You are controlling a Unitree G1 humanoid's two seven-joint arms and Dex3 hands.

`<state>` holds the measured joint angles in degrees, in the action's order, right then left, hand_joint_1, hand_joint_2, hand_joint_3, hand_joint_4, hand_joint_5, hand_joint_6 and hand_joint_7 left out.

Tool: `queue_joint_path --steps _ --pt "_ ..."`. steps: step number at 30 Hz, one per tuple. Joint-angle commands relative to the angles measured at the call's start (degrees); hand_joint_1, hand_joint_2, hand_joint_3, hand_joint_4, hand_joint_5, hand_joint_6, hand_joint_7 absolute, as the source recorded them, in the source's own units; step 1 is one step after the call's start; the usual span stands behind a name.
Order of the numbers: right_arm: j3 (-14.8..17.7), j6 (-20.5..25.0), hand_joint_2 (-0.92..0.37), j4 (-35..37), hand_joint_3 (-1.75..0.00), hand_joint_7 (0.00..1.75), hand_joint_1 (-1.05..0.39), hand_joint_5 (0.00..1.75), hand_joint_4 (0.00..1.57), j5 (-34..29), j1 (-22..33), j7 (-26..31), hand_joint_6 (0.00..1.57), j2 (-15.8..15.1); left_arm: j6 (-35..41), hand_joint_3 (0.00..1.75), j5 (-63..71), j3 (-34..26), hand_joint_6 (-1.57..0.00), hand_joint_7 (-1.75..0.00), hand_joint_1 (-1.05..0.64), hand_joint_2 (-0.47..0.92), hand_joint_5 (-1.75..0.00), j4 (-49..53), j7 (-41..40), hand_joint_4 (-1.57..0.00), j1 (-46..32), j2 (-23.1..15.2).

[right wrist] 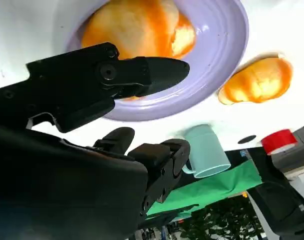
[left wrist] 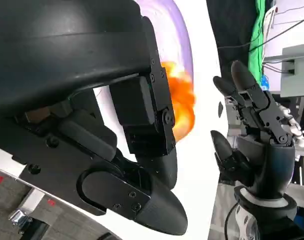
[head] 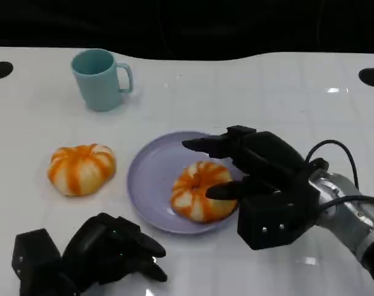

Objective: Grasp the bread from the table and place it into the plate.

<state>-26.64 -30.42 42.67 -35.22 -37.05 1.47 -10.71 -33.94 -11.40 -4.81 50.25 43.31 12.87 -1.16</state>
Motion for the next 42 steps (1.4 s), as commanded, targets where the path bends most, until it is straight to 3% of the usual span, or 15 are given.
queue_joint_path --steps 1,5,11,12,16,19,21,22,24,28,31,35,39,42 --pt "1.3 0.5 -0.92 -4.9 -0.4 0.01 -0.77 0.63 0.11 1.6 3.1 -2.0 0.31 -2.6 -0.4 0.0 -0.4 -0.3 -1.52 0.0 -1.05 0.82 -0.25 0.1 -0.2 -1.52 0.0 -0.8" --pt "2.4 1.6 -0.92 -11.3 -0.4 0.01 -0.76 0.68 0.07 2.4 6.7 -3.8 0.3 -4.8 -0.6 0.0 -0.2 -0.2 -1.52 0.0 -1.05 0.82 -0.25 -0.2 -0.6 -1.53 -0.1 -0.9" --pt "3.9 2.2 -0.92 -15.5 -0.4 0.01 -0.76 0.69 0.07 3.7 9.7 -5.0 0.3 -5.7 -0.4 0.0 -0.3 -0.2 -1.52 0.0 -1.05 0.83 -0.26 -0.2 -0.5 -1.53 -0.1 -0.8" --pt "4.6 1.8 -0.92 -16.9 -0.31 0.06 -0.69 0.75 0.19 4.6 11.0 -5.1 0.4 -6.2 -0.3 0.0 -0.3 -0.2 -1.52 0.0 -1.05 0.83 -0.26 -0.1 -0.5 -1.53 0.0 -0.8" --pt "7.5 1.1 -0.92 -21.9 -0.21 0.17 -0.62 0.92 0.42 9.1 16.3 -5.9 0.6 -7.0 0.3 0.0 -0.3 -0.2 -1.53 -0.01 -1.05 0.82 -0.25 -0.4 -0.7 -1.53 -0.1 -0.6" --pt "8.9 0.9 -0.92 -24.2 -0.2 0.23 -0.61 1.03 0.5 11.4 18.8 -6.6 0.68 -6.9 0.0 0.0 0.0 0.0 -1.53 -0.01 -1.05 0.82 -0.26 -0.6 -1.0 -1.53 -0.1 -0.6" --pt "10.1 1.5 -0.92 -26.6 -0.21 0.45 -0.59 1.3 0.51 14.3 21.2 -7.9 0.71 -6.8 -0.2 0.0 0.0 0.0 -1.53 -0.01 -1.05 0.82 -0.26 -0.6 -1.0 -1.53 -0.1 -0.5" --pt "10.8 2.0 -0.92 -28.1 -0.22 0.71 -0.58 1.43 0.5 16.3 22.6 -8.9 0.65 -6.6 0.0 0.0 -0.1 0.1 -1.53 -0.01 -1.05 0.82 -0.25 -0.8 -1.1 -1.53 -0.2 -0.3" --pt "11.7 2.7 -0.92 -30.2 -0.22 1.09 -0.55 1.6 0.52 19.2 24.4 -10.6 0.56 -6.4 0.3 0.0 -0.1 0.2 -1.53 -0.01 -1.05 0.82 -0.26 -1.1 -1.2 -1.53 -0.3 -0.3" --pt "12.4 3.5 -0.92 -31.5 -0.22 1.2 -0.54 1.65 0.53 20.1 25.2 -12.0 0.53 -6.1 0.4 0.0 -0.1 0.3 -1.53 -0.01 -1.05 0.82 -0.26 -1.3 -1.3 -1.54 -0.4 -0.3" --pt "15.0 7.6 -0.92 -36.6 -0.28 1.34 -0.51 1.73 0.62 30.1 31.6 -16.8 0.62 -6.1 0.1 0.0 -0.1 0.5 -1.53 -0.01 -1.05 0.83 -0.26 -1.6 -1.2 -1.53 -0.6 0.0" --pt "16.7 10.2 -0.92 -40.4 -0.31 1.4 -0.5 1.75 0.64 34.1 35.4 -19.7 0.63 -6.7 0.6 0.01 -0.4 0.5 -1.53 -0.01 -1.05 0.83 -0.26 -1.8 -1.2 -1.53 -0.6 0.1" --pt "18.9 11.8 -0.92 -43.7 -0.32 1.68 -0.46 1.75 0.64 38.0 40.2 -22.4 0.49 -7.1 0.7 0.0 -0.3 0.5 -1.54 -0.01 -1.05 0.81 -0.26 -1.7 -1.4 -1.54 -0.4 0.2" --pt "19.4 11.3 -0.92 -44.2 -0.32 1.74 -0.45 1.75 0.66 38.3 42.2 -22.7 0.48 -6.4 0.3 0.01 0.3 0.7 -1.54 -0.01 -1.05 0.82 -0.26 -1.7 -1.9 -1.54 -0.4 0.1"
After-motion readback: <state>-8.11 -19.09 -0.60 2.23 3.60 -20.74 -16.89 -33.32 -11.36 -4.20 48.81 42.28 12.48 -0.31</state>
